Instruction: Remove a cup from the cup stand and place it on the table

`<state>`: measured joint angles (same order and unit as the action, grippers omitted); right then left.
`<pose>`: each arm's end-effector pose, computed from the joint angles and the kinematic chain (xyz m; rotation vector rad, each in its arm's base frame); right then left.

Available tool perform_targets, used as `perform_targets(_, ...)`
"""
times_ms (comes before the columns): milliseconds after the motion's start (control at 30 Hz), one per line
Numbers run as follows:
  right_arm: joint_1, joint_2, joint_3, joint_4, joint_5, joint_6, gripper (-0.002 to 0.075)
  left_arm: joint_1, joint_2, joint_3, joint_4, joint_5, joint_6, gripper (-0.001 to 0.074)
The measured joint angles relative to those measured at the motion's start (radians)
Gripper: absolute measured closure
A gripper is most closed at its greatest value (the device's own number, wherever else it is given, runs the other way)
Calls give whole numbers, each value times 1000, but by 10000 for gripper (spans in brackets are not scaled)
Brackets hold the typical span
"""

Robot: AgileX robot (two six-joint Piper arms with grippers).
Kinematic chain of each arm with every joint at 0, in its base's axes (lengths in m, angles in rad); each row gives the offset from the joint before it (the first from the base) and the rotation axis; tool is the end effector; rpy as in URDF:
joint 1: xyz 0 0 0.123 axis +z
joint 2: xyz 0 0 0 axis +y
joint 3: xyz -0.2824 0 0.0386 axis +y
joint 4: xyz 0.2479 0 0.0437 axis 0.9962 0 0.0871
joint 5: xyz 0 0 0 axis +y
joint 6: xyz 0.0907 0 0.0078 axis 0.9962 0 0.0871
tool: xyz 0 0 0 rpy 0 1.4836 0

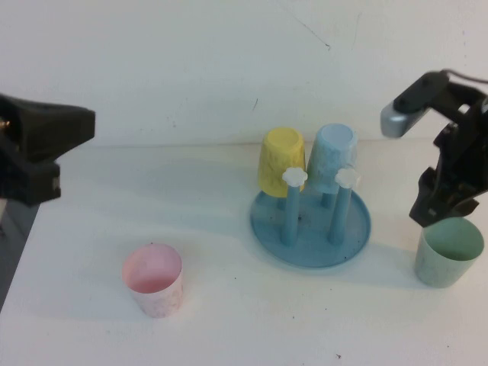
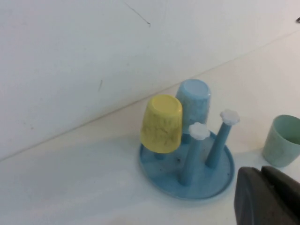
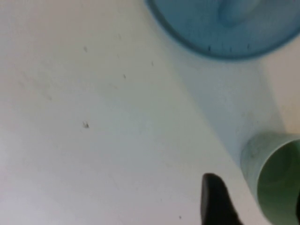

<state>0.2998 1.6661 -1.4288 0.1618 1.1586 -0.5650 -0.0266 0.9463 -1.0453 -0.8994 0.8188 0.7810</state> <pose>0.3210 0.1133 0.2978 -1.1380 2.6203 0.1726 0.1758 -0.0568 0.4135 0.4866 1.8755 -0.5679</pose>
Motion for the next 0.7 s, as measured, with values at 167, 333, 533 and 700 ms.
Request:
perform_targets(167,0,-250,119,133,-164,-78,461,0,-151,196,65,-161,-82,737)
perform_targets(333,0,-504,327,338,-372,-257,519,0,-330,444,112,-390,-206,737)
perform_targets(533,0,-761,606,699,-533,-589,538,0,-482,670,119,-529,-290,737)
perform_targets(700,0,-926,766,1023,-541,-904,540,0,-521,776,119,-534,-327,737)
